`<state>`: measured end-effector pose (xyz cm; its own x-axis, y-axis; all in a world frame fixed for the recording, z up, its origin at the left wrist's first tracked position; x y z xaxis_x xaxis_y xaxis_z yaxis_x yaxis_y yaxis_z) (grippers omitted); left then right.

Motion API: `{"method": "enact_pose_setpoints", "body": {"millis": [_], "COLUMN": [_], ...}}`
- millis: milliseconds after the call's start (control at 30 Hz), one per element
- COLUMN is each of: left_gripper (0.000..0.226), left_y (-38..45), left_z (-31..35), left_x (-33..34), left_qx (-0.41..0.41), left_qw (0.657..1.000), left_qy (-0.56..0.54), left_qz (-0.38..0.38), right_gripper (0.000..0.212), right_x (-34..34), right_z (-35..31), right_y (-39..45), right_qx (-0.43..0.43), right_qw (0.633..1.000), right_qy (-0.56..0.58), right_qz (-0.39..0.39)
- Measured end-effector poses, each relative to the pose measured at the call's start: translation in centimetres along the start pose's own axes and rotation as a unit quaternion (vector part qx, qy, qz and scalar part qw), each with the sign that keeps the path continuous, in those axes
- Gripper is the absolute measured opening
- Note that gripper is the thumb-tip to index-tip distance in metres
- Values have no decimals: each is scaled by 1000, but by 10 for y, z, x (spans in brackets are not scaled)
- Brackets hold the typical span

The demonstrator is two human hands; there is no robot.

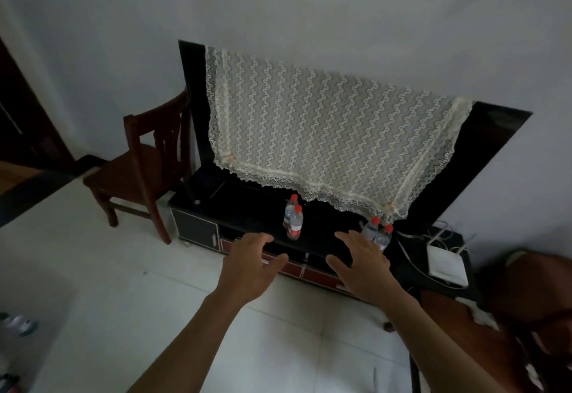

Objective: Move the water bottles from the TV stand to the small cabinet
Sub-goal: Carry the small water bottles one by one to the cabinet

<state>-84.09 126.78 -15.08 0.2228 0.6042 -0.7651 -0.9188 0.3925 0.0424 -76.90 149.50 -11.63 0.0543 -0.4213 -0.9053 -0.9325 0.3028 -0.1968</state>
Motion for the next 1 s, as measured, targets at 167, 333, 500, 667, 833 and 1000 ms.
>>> {"method": "enact_pose_setpoints", "body": {"millis": [167, 333, 500, 667, 833, 1000], "left_gripper": [63, 63, 61, 72, 59, 60], "left_y": [60, 126, 196, 290, 351, 398], "left_z": [-23, -42, -53, -47, -36, -43], "left_x": [-2, 10, 11, 4, 29, 65], "left_qx": [15, 6, -12, 3, 32, 63], "left_qw": [1000, 998, 996, 993, 989, 974], "left_qy": [-5, 1, 19, 61, 44, 47], "left_qz": [-26, -56, -88, -102, -136, -214], "right_gripper": [66, 67, 66, 64, 66, 65], "right_x": [12, 25, 29, 20, 18, 32], "right_z": [-4, 1, 10, 24, 44, 50], "right_y": [58, 138, 215, 285, 325, 351], "right_qx": [22, 31, 62, 86, 132, 194], "right_qw": [1000, 998, 995, 992, 986, 971], "right_qy": [11, 44, 69, 93, 104, 136], "right_qz": [-7, -13, -23, -24, -21, -13]}}
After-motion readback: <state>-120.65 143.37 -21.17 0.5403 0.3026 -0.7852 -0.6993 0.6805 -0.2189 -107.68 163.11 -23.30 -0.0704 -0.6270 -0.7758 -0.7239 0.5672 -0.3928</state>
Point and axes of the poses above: each hand's wrist, its own y-axis towards the middle knuckle, its own x-axis out of the palm, z = x × y, the point moved 5 cm from there along y, towards the middle knuckle, and after that the axes turned 3 degrees about x, right-handed, at the moved point
